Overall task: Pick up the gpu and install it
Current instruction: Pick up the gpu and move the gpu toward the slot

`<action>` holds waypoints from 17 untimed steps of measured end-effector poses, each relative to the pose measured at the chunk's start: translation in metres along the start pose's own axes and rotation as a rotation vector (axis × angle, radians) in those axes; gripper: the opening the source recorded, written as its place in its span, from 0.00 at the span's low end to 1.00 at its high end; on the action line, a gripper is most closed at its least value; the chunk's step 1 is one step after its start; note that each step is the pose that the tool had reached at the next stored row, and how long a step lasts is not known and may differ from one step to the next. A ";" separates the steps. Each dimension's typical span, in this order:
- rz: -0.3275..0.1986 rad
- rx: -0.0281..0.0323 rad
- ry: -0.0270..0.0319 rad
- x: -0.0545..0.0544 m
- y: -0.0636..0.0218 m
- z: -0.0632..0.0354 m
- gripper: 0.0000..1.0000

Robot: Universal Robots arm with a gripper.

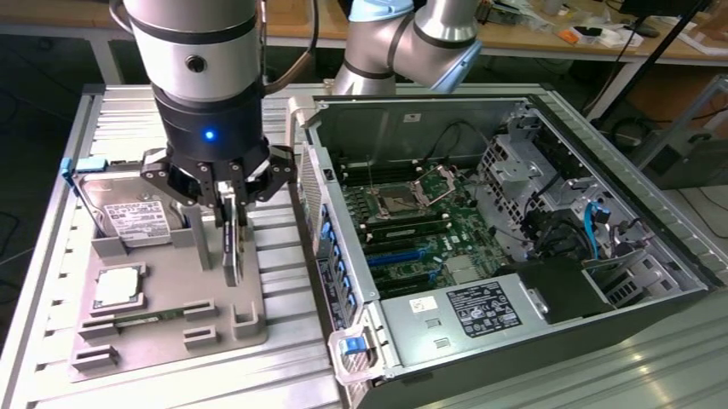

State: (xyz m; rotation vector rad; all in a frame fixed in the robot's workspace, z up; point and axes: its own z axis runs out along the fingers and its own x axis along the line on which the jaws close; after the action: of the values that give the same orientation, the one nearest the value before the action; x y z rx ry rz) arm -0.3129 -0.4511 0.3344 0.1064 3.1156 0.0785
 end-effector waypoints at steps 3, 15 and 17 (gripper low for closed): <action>0.000 0.0000 0.0006 0.000 0.0002 -0.0038 0.27; 0.000 0.0000 0.0013 0.000 0.0010 -0.0190 0.27; 0.000 0.0000 0.0014 0.000 0.0011 -0.0218 0.27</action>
State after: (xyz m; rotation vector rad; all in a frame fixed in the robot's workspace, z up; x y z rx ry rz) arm -0.3129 -0.4511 0.3562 0.1065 3.1169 0.0785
